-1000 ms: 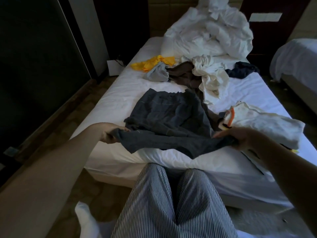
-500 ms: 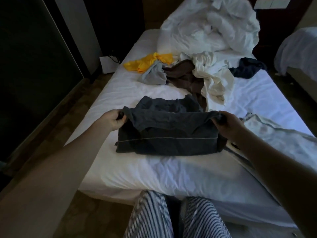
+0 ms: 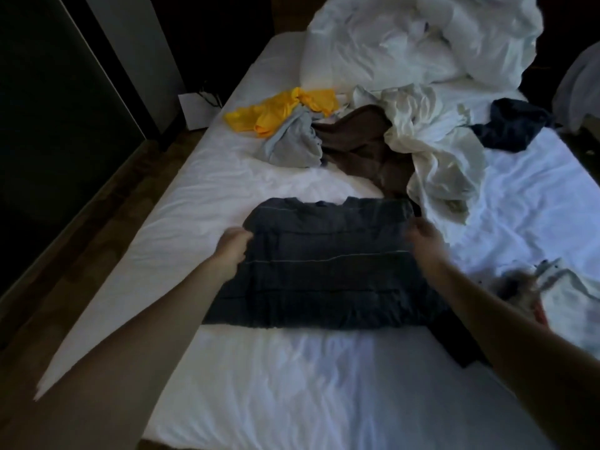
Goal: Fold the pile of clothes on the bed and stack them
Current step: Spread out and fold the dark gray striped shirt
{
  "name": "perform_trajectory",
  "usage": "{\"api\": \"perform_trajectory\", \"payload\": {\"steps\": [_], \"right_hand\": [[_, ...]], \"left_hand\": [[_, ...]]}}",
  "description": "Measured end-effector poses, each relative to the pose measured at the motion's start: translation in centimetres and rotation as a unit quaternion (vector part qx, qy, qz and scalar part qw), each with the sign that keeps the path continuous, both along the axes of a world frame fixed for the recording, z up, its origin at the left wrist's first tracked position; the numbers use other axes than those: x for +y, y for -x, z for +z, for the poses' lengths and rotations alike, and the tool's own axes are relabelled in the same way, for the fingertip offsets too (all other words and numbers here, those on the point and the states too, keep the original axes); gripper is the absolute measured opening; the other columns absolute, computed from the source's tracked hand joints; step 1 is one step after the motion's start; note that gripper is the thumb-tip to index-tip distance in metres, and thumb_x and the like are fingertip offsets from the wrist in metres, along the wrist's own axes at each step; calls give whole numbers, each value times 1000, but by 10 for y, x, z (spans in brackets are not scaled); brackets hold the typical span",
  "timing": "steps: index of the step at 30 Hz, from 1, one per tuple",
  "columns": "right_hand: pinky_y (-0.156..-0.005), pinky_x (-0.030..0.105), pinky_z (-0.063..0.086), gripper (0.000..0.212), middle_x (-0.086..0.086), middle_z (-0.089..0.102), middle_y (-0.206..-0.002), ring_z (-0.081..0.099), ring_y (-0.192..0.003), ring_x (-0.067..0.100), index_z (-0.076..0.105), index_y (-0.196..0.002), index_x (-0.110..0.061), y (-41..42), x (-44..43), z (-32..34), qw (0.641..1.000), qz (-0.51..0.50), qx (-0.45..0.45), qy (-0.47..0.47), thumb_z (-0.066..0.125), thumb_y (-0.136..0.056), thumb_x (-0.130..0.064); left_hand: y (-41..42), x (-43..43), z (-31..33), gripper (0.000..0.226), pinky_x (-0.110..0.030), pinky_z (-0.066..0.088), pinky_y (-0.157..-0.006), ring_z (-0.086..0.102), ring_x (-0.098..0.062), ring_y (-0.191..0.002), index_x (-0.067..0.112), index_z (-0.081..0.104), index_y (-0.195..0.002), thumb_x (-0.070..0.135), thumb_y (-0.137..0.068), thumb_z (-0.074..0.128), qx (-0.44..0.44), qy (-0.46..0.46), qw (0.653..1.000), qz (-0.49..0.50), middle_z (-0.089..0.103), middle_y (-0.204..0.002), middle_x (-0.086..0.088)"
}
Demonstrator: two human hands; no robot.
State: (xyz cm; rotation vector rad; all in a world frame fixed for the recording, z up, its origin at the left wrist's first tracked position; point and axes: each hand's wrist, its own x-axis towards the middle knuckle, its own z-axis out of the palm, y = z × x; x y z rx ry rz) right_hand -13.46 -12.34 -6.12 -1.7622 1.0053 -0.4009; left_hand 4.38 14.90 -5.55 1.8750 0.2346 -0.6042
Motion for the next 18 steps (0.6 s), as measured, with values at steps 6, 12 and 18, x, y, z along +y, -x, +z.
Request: {"api": "perform_trajectory", "payload": {"steps": [6,12,18], "right_hand": [[-104,43,20,54,20,37,-137,29,-128,36,44,-132,-5,62,87,-61,963,-61,163,207,62,-84,-21],[-109,50,17,76,24,18,-147,19,-134,42,24,-141,-4,65,89,-50,966,-242,89,2,68,-82,-24],[-87,39,48,46,28,55,-124,55,-109,42,49,-127,9,80,66,-45,968,-194,93,-127,62,-87,-11]], "left_hand": [[52,25,-60,72,-52,26,-108,30,-39,-130,17,34,-138,59,-83,54,-75,-348,934,-16,36,-139,-17],[67,43,-57,90,-51,32,-103,36,-40,-126,8,34,-136,74,-76,51,-18,-355,935,-7,37,-139,-18],[64,72,-51,49,-42,55,-81,62,-30,-90,1,59,-112,34,-80,75,50,-88,995,20,64,-108,-16]]}}
